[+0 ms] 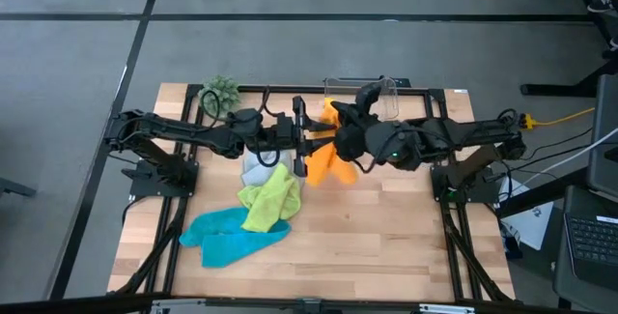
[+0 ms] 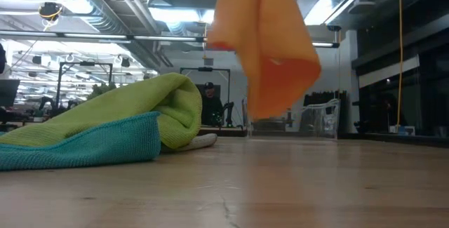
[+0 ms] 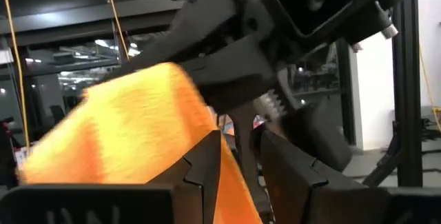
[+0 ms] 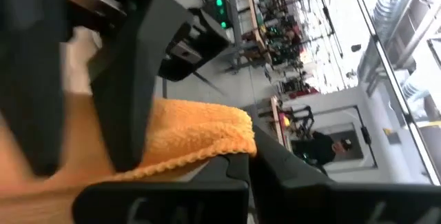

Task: Fold microfiber towels
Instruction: Fold the orange microfiber cloth

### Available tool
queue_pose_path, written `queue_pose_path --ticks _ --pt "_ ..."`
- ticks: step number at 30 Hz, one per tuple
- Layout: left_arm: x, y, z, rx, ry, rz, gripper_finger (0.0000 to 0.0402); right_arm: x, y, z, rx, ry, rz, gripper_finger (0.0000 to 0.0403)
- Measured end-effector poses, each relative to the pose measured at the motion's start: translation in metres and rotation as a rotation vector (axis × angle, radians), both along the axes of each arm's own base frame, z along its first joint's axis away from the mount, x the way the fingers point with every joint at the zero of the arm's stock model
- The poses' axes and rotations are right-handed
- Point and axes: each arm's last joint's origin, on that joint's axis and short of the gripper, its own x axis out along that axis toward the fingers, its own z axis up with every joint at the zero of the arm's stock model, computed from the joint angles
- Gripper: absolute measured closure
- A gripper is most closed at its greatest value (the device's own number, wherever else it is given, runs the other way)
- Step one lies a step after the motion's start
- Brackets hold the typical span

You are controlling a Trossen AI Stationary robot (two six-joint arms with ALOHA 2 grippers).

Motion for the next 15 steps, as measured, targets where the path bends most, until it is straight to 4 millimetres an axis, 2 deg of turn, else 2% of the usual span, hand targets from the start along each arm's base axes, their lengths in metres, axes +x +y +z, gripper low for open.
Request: queue_pose_path --ticks 5,10,15 --pt "0.0 0.001 0.0 -0.012 0.001 0.052 0.0305 0.013 -0.001 -0.011 -0.038 0.062 -0.014 0.0403" --pt "0.001 0.007 -0.005 -0.035 0.055 0.179 0.0305 0.014 0.0 -0.013 -0.061 0.09 -0.006 0.0403" --pt "0.001 0.007 -0.006 -0.021 0.065 0.198 0.0305 0.01 -0.003 -0.01 -0.109 0.047 -0.167 0.0403"
